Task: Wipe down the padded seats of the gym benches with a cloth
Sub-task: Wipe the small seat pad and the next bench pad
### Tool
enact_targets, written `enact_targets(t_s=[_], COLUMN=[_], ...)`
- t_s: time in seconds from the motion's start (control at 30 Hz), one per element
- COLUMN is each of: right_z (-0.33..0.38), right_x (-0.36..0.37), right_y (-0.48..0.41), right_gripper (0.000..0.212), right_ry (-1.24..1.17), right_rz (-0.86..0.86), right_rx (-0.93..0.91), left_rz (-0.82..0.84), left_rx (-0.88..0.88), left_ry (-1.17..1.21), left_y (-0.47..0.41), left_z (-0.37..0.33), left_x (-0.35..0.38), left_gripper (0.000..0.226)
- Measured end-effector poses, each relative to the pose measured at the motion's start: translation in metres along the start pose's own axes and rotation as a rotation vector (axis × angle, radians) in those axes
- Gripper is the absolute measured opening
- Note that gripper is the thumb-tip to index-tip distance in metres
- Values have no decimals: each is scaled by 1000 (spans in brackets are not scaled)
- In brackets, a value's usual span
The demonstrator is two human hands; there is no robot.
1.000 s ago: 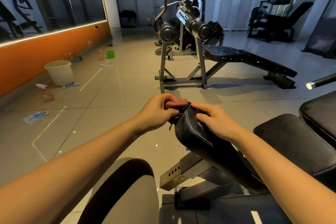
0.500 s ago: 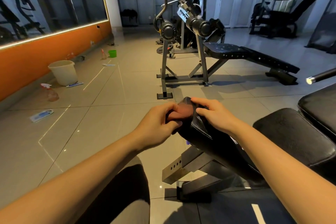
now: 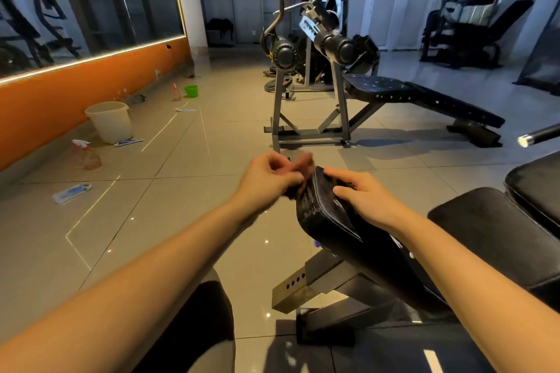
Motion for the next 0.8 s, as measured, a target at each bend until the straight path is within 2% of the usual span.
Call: enact_targets(t_s=[0.07, 0.13, 0.2, 0.27, 0.37, 0.47, 0.6, 0.67, 0.73, 0.8], right_z=[0, -2, -4, -4, -1, -2, -2, -2, 1, 1], right_x=[0, 0, -1, -1, -1, 1, 0, 0, 1, 3], right_y=[1, 0, -1, -1, 1, 1, 0, 0, 2, 4], right_gripper=[48, 48, 49, 48, 47, 47, 48, 48, 48, 48], right_ry=[-6, -9, -5, -6, -4, -8, -10, -9, -10, -2], right_rz=[1, -2, -3, 3, -3, -4, -14, -26, -32, -31], right_rx=[-6, -8, 1, 3, -3, -13, -10, -11, -20, -27], left_rz=[-2, 1, 95, 159, 123, 98, 36, -53, -62, -37], left_rx=[2, -19, -86, -91, 45, 180, 316, 264, 170, 236], left_ry=[-175, -195, -237, -377, -510, -494, -528, -565, -501, -526], left_y=[4, 1, -1, -6, -4, 29, 60, 33, 9, 15], left_z=[1, -1, -5, -9, -16, -8, -2, -5, -5, -2], left_x=[11, 9, 8, 11, 12, 14, 23, 18, 11, 15], left_gripper=[24, 38, 45, 38, 27, 11, 9, 5, 5, 7])
Point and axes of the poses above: each hand's wrist, its own y-axis away from the middle knuckle, its own x-axis out of the palm, z = x × y, the point moved 6 cm from there along -y, towards the middle knuckle, and after that the axes turned 9 degrees about z, right-handed, at the moved point
